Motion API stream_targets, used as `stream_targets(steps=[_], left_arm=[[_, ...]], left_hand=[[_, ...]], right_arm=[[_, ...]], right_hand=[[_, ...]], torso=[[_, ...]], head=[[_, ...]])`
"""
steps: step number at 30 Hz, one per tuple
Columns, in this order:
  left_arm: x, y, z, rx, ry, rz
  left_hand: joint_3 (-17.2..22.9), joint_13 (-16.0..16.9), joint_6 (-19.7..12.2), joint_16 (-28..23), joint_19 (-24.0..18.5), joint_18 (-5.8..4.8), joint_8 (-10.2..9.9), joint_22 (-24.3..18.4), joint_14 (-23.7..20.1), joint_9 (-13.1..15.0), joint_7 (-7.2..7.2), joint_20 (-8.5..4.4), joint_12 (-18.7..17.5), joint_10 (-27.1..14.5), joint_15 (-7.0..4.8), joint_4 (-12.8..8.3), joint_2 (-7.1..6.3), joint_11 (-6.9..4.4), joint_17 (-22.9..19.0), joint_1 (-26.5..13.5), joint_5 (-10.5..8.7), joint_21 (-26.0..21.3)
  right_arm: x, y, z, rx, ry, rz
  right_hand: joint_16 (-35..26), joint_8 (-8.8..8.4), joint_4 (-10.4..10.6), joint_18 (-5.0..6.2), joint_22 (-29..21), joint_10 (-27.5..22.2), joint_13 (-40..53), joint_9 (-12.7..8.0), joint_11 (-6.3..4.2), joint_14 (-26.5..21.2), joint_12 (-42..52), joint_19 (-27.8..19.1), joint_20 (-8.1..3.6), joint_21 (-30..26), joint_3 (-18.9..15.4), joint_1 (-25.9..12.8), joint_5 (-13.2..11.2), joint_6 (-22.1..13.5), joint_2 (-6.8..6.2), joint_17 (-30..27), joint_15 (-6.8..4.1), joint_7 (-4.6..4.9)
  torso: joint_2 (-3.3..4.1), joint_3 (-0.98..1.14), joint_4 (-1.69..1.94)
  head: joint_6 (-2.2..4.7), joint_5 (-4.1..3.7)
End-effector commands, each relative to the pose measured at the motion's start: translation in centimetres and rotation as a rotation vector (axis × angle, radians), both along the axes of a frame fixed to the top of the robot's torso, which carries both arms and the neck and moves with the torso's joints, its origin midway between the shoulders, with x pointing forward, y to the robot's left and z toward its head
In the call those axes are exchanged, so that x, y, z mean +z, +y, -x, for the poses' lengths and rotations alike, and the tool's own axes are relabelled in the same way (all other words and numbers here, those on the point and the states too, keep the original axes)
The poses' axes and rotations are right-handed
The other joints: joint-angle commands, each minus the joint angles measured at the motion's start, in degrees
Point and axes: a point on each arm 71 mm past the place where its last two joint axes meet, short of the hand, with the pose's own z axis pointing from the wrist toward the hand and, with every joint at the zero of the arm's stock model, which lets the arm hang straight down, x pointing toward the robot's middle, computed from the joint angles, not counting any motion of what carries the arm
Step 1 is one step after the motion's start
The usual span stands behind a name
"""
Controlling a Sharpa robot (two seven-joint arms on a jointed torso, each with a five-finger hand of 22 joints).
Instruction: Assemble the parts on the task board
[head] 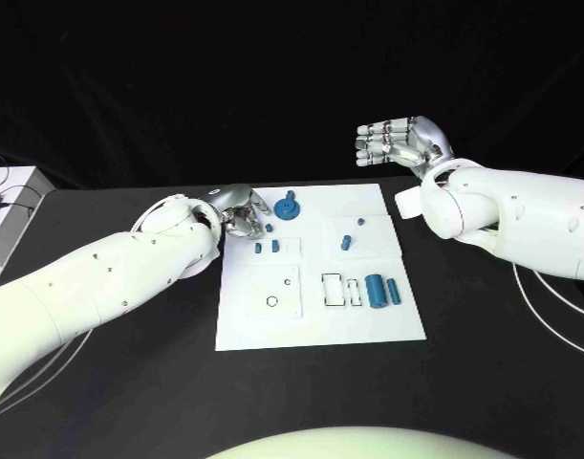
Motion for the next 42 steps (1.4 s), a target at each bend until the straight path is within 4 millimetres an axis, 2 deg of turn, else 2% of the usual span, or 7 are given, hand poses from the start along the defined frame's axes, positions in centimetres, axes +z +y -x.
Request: stream_targets(steps=[1, 9, 16, 20, 29, 33, 42], left_arm=[[0.5, 0.9, -0.1, 0.016, -0.013, 0.014], [2.5, 3.7, -0.5, 0.073, -0.007, 0.124], [4.5, 7.0, -0.3, 0.15, 0.077, 0.458], [5.3, 8.6, 0.3, 0.176, 0.16, 0.699], [4.6, 10.2, 3.0, 0.157, 0.332, 1.002], [4.4, 10.3, 4.0, 0.127, 0.371, 1.071], [4.6, 10.2, 5.4, 0.084, 0.398, 1.161]], left_hand=[[0.3, -0.3, 3.5, -0.9, -0.6, -0.6, 0.5, 0.1, -0.7, 0.2, 0.79, 0.39, -0.5, -1.1, 0.31, 0.0, -0.01, 0.41, -0.4, 0.6, 0.07, -0.4], [1.1, -0.7, 4.9, -7.8, -2.8, -0.14, 0.4, -1.6, -2.1, 0.1, 1.3, 1.53, 0.0, -4.1, 1.28, -0.3, -0.43, 1.62, -3.7, 0.8, 0.07, -3.6], [0.4, -0.8, 7.6, -15.2, -4.2, -0.46, 0.4, -4.6, -2.0, 0.2, 2.57, 2.2, 1.4, -5.3, 1.71, 0.5, -0.27, 1.77, -7.0, -0.3, -0.05, -7.9], [-1.2, -1.0, 6.9, -21.0, -4.6, -0.92, 0.4, -8.5, -2.1, 0.2, 2.79, 3.02, 1.3, -6.8, 2.41, 2.5, -0.06, 2.49, -9.8, -1.9, 0.01, -12.5], [-8.4, -1.1, 7.0, -51.8, -2.1, -1.35, 0.3, -27.2, 6.7, 0.2, 2.11, 6.49, -2.2, -6.6, 4.33, 7.5, 0.38, 3.28, -21.1, -2.4, 0.08, -29.8], [-10.3, -1.3, 7.7, -63.3, 1.0, -1.04, 0.5, -33.3, 11.6, 0.2, 1.93, 6.7, -2.7, -6.2, 4.48, 8.5, 0.65, 3.11, -20.6, -1.2, 0.04, -33.7], [-8.4, -1.2, 8.0, -67.0, -1.7, -2.33, 0.3, -38.3, 11.3, 0.2, 2.34, 7.62, -2.3, -6.7, 5.23, 8.0, 1.25, 3.44, -21.1, 0.3, 0.29, -37.2]], right_arm=[[0.0, -0.1, 0.0, 0.029, -0.013, 0.062], [0.0, -0.6, 0.2, 0.083, -0.053, 0.293], [-0.3, -0.7, 0.6, 0.132, -0.08, 0.528], [-0.5, -0.6, 0.8, 0.153, -0.1, 0.699], [-1.1, -0.2, 1.5, 0.146, -0.156, 1.062], [-1.5, 0.0, 1.7, 0.133, -0.163, 1.163], [-2.6, 0.7, 1.8, 0.131, -0.149, 1.262]], right_hand=[[0.0, 0.1, -0.8, 0.42, 0.3, 2.1, 0.0, 0.1, -0.56, 1.1, 0.1, 0.7, -0.76, 0.8, 0.0, 0.7, -1.5, 1.0, -0.15, 0.0, -0.71, -0.26], [1.8, 0.74, -2.0, -0.09, 3.9, 11.6, 0.3, 0.3, -3.8, 11.4, 0.4, 6.7, -4.88, 7.7, -0.9, 2.0, -7.0, 6.5, -0.71, 1.1, -4.83, -2.07], [5.1, 0.35, -2.6, -1.22, 10.1, 18.0, 0.3, 0.2, -6.4, 21.0, 0.2, 11.1, -9.15, 17.3, -2.9, 3.0, -7.1, 9.7, -1.22, 3.7, -8.42, -3.49], [19.3, 0.12, -3.0, -2.28, 18.5, 19.3, 0.4, 0.2, -7.31, 21.0, 0.1, 10.9, -11.86, 28.3, -3.5, 2.2, -7.0, 10.6, -0.77, 13.2, -10.28, -4.12], [34.6, 0.05, -3.3, -1.9, 36.7, 16.9, 0.3, 0.3, -7.03, 20.8, 0.2, 10.7, -12.36, 46.0, -0.9, 0.0, -9.3, 10.6, -1.74, 23.8, -10.69, -4.36], [37.2, 0.04, -2.9, -1.7, 41.0, 14.4, 0.2, 0.3, -6.36, 20.1, 0.2, 10.8, -11.97, 49.4, 0.1, -0.7, -10.0, 10.3, -2.67, 25.4, -10.32, -4.35], [42.6, 0.03, -0.4, -1.06, 48.9, 10.8, 0.2, 0.3, -5.49, 19.3, 0.2, 11.9, -11.1, 54.7, 2.2, -0.7, -10.7, 9.6, -5.09, 27.5, -9.69, -4.52]], torso=[[-0.09, 0.0, 0.04], [-0.13, -0.06, 0.08], [-0.1, -0.04, 0.08], [-0.06, -0.1, 0.06], [-0.05, -0.17, -0.02], [-0.07, -0.22, -0.09], [-0.23, -0.33, -0.01]], head=[[0.12, -0.12], [0.6, -0.45], [1.13, -0.9], [1.49, -1.42], [1.96, -2.02], [2.08, -2.13], [2.26, -2.69]])
